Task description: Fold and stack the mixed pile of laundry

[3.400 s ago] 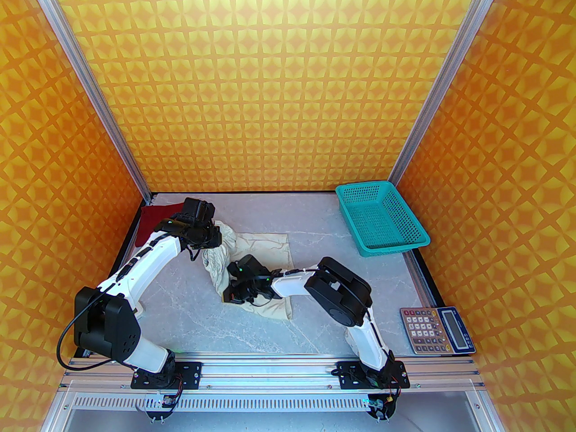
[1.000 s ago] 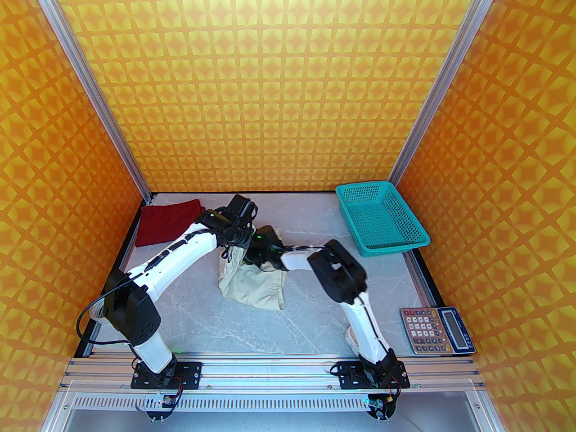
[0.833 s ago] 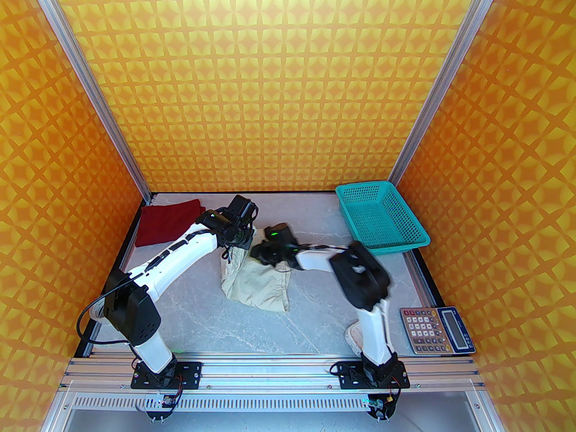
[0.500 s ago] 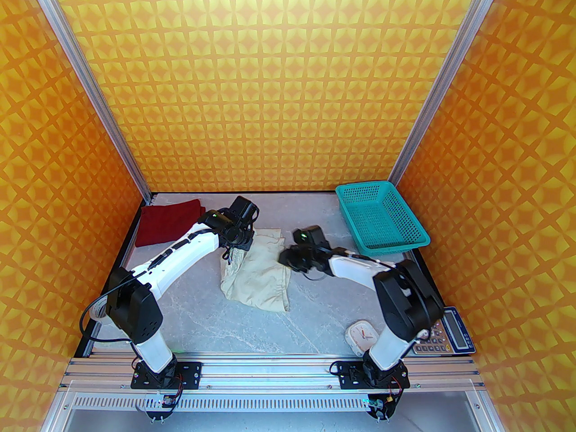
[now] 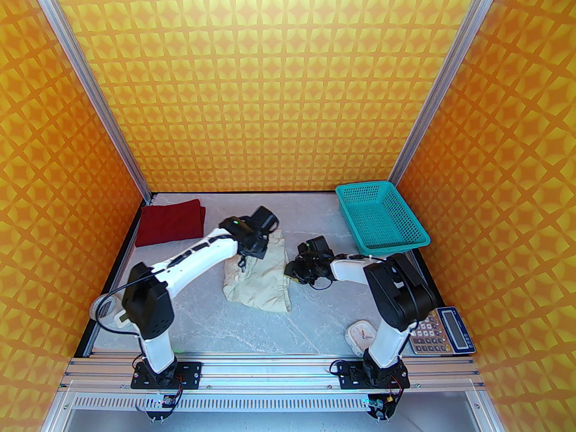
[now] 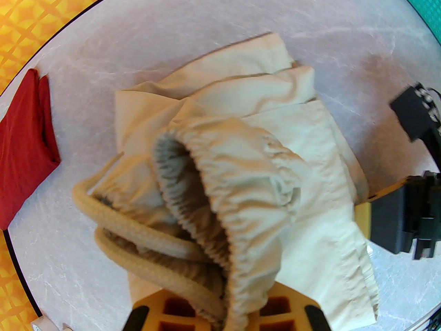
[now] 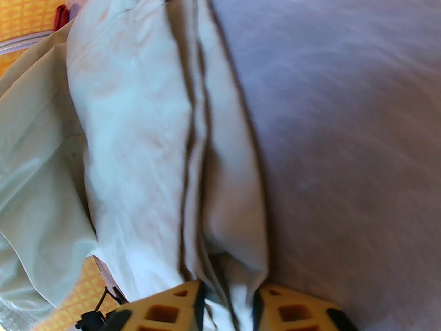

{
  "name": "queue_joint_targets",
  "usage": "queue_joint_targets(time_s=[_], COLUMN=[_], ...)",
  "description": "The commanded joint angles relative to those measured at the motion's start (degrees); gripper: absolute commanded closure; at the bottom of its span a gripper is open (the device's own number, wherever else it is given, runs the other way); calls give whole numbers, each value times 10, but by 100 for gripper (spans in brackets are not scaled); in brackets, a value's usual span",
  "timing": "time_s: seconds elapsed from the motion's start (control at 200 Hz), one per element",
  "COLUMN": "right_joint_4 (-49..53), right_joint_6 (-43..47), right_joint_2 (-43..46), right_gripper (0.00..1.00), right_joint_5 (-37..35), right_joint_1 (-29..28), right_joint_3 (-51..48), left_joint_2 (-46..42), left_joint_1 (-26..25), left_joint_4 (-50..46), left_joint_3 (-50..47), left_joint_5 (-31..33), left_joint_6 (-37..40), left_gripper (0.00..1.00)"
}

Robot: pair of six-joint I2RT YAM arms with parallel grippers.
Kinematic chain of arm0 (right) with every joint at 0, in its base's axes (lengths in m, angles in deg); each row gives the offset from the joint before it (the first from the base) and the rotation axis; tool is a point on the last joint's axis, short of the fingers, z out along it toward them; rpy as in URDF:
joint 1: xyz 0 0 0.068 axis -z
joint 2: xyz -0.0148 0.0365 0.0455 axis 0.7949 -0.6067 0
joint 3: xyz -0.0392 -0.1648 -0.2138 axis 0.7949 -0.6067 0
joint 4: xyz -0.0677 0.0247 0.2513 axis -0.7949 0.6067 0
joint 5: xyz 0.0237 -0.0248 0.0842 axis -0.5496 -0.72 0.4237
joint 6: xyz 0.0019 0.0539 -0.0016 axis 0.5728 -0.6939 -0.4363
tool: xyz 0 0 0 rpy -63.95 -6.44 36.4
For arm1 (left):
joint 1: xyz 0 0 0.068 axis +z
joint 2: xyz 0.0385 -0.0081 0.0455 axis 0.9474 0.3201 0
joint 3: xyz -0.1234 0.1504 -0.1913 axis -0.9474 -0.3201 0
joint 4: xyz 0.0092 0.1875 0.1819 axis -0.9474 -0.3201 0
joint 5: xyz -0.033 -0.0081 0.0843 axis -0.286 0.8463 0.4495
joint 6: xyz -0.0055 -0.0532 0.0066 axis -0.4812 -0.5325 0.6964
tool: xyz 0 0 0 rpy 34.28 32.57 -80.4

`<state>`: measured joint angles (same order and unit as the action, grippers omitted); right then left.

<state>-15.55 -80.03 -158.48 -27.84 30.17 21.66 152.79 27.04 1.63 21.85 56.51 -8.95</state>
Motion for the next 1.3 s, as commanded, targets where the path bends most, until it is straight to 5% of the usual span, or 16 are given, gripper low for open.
queue_joint_targets(time_s=[0.0, 0.235, 0.435, 0.595, 0.825, 0.96, 1.055, 1.135, 1.295], right_joint_4=[-49, -61, -18, 68, 206, 252, 245, 225, 173], right_joint_6=[-23, -33, -22, 21, 87, 117, 108, 99, 59], right_joint_2=[-54, -79, -35, 46, 172, 248, 260, 238, 125], right_gripper=[81, 83, 71, 64, 62, 64, 69, 73, 79], right_joint_5=[1, -2, -29, -62, -127, -117, -82, -74, -49], right_joint_1=[-18, -19, -14, 6, 48, 50, 35, -1, -40], right_joint_3=[-13, -16, -27, -38, -63, -37, -4, 36, 122], left_joint_2=[25, 105, 131, 76, -61, -144, -169, -164, -139], left_joint_1=[-24, -46, -65, -65, -47, -27, -12, -5, -6], left_joint_4=[-11, -24, -9, 92, 232, 254, 243, 244, 296], left_joint_3=[35, 65, 72, 15, -89, -155, -203, -237, -298], left_joint_5=[27, 27, 15, -74, -155, -166, -171, -193, -245], left_joint_6=[-35, -82, -114, -148, -184, -174, -153, -138, -153], left_gripper=[100, 99, 55, 36, 26, 35, 62, 79, 92])
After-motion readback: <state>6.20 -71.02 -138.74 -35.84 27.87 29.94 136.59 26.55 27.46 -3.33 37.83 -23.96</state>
